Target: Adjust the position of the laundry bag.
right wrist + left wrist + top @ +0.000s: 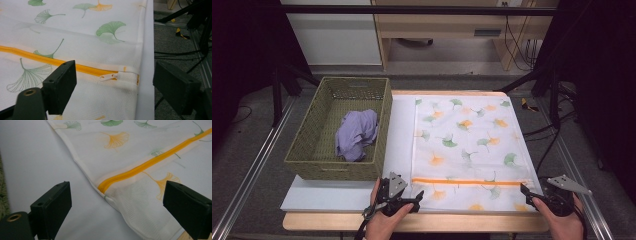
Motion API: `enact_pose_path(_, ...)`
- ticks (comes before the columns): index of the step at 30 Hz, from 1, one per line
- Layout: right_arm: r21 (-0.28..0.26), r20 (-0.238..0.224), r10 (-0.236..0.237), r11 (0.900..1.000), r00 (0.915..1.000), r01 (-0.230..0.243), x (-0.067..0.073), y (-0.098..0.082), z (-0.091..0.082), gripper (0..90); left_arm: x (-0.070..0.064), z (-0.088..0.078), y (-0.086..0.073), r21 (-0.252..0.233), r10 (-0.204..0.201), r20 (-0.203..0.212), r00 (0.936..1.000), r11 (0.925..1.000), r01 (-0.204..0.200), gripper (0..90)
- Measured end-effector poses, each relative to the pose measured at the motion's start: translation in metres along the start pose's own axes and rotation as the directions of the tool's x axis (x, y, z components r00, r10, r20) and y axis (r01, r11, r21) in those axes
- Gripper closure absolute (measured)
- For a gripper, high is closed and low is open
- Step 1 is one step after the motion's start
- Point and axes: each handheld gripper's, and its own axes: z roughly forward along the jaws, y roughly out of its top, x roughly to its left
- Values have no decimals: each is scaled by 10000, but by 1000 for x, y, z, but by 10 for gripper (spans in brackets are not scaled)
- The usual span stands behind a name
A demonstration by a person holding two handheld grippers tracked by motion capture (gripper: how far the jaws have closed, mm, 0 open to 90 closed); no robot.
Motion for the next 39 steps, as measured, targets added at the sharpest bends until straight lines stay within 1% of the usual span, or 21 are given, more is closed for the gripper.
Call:
enact_pose_path(1, 0, 0, 0, 10000, 10000, 0, 0, 0, 0, 218, 0, 0, 0, 0, 0, 0, 10000, 10000, 0, 81)
enact_pose_path(2, 17, -61, -64, 10000, 10000, 64, 0, -2, 0, 269, -3, 2, 0, 130, 120, 13, 9999, 9998, -120, 82)
enact_pose_path(4, 87, -113, -12, 10000, 9999, 13, 0, -3, 0, 281, -4, 2, -1, 134, 186, 5, 9998, 9997, -186, 83)
enact_pose_path(6, 95, -158, -79, 9999, 9998, 80, 0, -4, -1, 337, -6, 2, -1, 171, 375, -41, 9993, 9992, -375, 86)
enact_pose_path(9, 66, -125, -42, 10000, 9999, 43, -2, -6, -2, 355, -8, 3, -2, 328, 638, -46, 9980, 9974, -636, 91)
enact_pose_path(13, 75, -32, -51, 10000, 10000, 51, -3, -8, -3, 360, -9, 4, -3, 362, 667, -5, 9978, 9971, -666, 92)
enact_pose_path(18, 709, 92, -235, 9972, 9997, 228, -3, -12, 5, 385, -9, 7, -4, 581, 710, -55, 9975, 9958, -706, 144)
enact_pose_path(19, 709, 92, -235, 9972, 9997, 228, -3, -12, 5, 385, -9, 7, -5, 579, 684, -72, 9976, 9960, -679, 144)
enact_pose_path(21, 1049, 130, -113, 9944, 9999, 98, -4, -16, 7, 402, -10, 6, -5, 599, 644, -77, 9979, 9962, -639, 184)
enact_pose_path(25, 1188, 179, -15, 9929, 9998, -6, -5, -17, 8, 444, -10, 8, -5, 621, 502, -79, 9987, 9968, -496, 232)
enact_pose_path(27, 1125, 195, -41, 9936, 9998, 18, -4, -17, 8, 498, -9, 8, -6, 707, 474, -30, 9989, 9964, -471, 246)
enact_pose_path(28, 1110, 246, -99, 9938, 9996, 71, -3, -17, 8, 546, -9, 9, -6, 717, 447, -11, 9990, 9964, -445, 279)
enact_pose_path(29, 1110, 246, -99, 9938, 9996, 71, -3, -17, 8, 546, -9, 9, -6, 717, 447, -11, 9990, 9964, -445, 298)
enact_pose_path(30, 1089, 294, -226, 9939, 9993, 193, -1, -16, 8, 641, -9, 10, -6, 744, 438, -41, 9990, 9963, -434, 315)
enact_pose_path(31, 1089, 294, -226, 9939, 9993, 193, -1, -16, 8, 641, -9, 10, -6, 744, 438, -41, 9990, 9963, -434, 344)
enact_pose_path(32, 1125, 285, -406, 9930, 9988, 372, 1, -15, 9, 742, -8, 11, -6, 775, 400, -39, 9992, 9962, -396, 375)
enact_pose_path(33, 1125, 285, -406, 9930, 9988, 372, 1, -15, 9, 742, -8, 11, -6, 775, 400, -39, 9992, 9962, -396, 394)
enact_pose_path(34, 1189, 279, -509, 9918, 9983, 472, 2, -13, 10, 815, -8, 12, -6, 825, 372, 3, 9993, 9959, -371, 422)
enact_pose_path(35, 1189, 279, -509, 9918, 9983, 472, 2, -13, 10, 815, -8, 12, -6, 867, 381, 13, 9993, 9955, -381, 422)
enact_pose_path(36, 1219, 280, -748, 9900, 9968, 708, 2, -12, 12, 881, -7, 14, -7, 891, 332, 94, 9994, 9955, -339, 474)
enact_pose_path(39, 1174, 179, -753, 9904, 9970, 727, 2, -10, 12, 894, -6, 15, -6, 821, 310, 94, 9995, 9961, -317, 609)
